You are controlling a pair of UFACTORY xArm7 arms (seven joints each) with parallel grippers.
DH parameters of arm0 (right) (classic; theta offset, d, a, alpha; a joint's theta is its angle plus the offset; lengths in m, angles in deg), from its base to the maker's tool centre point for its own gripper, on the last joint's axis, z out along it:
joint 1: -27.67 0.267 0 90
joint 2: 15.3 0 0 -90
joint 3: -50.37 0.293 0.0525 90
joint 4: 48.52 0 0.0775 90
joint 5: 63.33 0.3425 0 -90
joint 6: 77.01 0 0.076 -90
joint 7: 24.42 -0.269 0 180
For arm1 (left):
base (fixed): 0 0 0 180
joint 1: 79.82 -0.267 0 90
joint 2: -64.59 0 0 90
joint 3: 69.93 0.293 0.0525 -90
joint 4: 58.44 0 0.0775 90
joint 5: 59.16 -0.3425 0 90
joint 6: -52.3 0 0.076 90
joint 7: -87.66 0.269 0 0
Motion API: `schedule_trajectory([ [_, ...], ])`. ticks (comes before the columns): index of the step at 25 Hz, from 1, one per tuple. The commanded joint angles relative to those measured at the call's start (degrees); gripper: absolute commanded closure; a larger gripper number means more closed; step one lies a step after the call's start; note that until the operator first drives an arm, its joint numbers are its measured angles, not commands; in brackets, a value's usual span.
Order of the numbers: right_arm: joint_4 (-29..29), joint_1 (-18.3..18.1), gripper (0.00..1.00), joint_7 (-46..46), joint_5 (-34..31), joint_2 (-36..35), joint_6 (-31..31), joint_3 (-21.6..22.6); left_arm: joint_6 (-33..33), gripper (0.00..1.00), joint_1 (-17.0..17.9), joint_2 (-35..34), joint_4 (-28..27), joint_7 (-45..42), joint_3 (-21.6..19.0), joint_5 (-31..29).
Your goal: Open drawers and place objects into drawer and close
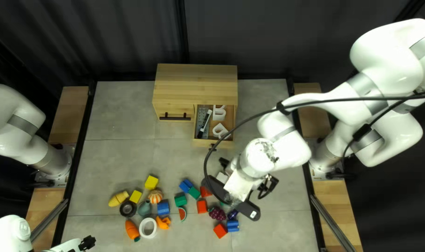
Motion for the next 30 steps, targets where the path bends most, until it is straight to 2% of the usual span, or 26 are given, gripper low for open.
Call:
schedule_trajectory([
  [1, 3.3, -1.1, 0.0, 3.6, -2.1, -4.0, 0.6, -1.4, 0.0, 0.0, 0.0, 0.0, 0.0, 0.0, 0.0, 0.0],
  [16, 3.6, -1.3, 0.0, 2.7, -2.4, -4.8, 1.0, -1.4, 0.0, 0.0, 0.0, 0.0, 0.0, 0.0, 0.0, 0.0],
  [23, 0.6, -1.5, 0.0, -2.4, -9.3, -5.3, 2.3, -0.5, 0.0, 0.0, 0.0, 0.0, 0.0, 0.0, 0.0, 0.0],
  [30, -1.0, -2.0, 0.0, -2.7, -12.5, -5.9, 4.2, -0.8, 0.0, 0.0, 0.0, 0.0, 0.0, 0.0, 0.0, 0.0],
])
